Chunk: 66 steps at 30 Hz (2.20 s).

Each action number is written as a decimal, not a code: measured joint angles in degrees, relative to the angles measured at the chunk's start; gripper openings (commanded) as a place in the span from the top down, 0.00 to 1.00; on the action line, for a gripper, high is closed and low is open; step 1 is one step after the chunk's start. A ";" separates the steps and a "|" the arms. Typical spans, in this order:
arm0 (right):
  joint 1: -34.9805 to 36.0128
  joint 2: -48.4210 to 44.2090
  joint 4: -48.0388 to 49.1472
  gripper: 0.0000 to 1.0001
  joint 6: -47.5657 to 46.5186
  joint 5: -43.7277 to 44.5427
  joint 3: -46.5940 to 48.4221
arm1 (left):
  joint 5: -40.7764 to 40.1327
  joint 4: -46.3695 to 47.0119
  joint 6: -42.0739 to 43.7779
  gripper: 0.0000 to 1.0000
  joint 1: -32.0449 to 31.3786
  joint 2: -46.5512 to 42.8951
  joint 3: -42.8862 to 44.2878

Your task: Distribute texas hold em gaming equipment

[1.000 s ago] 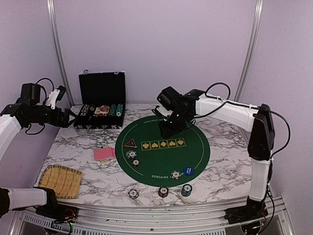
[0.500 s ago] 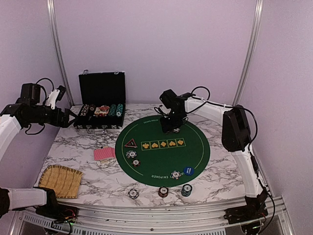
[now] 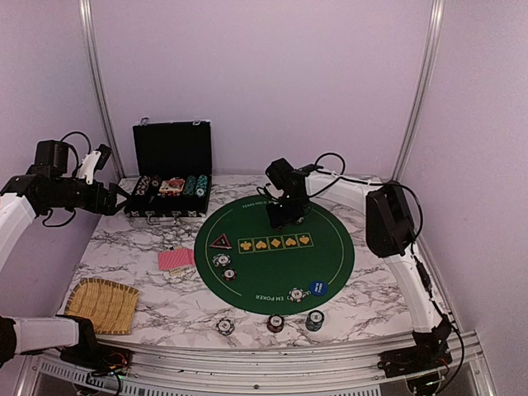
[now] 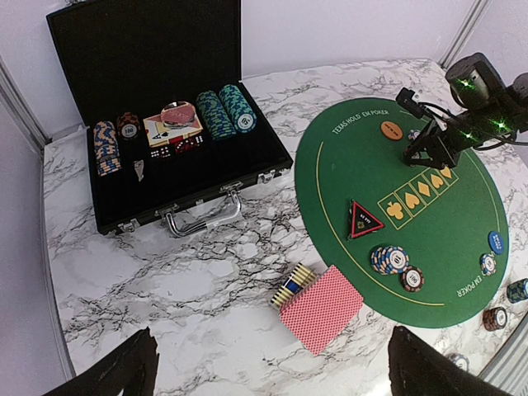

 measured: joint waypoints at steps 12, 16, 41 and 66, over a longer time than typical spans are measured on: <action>-0.22 1.60 1.40 0.60 0.00 0.83 0.96 | 0.00 -0.02 0.00 0.01 0.00 0.00 0.02; -0.22 1.90 1.62 0.55 0.00 1.38 1.49 | 0.00 -0.02 0.00 0.01 0.00 0.00 0.02; 6.93 -16.76 3.04 0.25 -0.79 6.27 -12.63 | 1.25 -0.68 0.02 0.01 0.02 0.00 0.02; 36.83 -35.85 4.68 0.14 13.84 -0.28 -50.10 | 1.25 -0.70 0.02 0.01 0.02 -0.11 0.02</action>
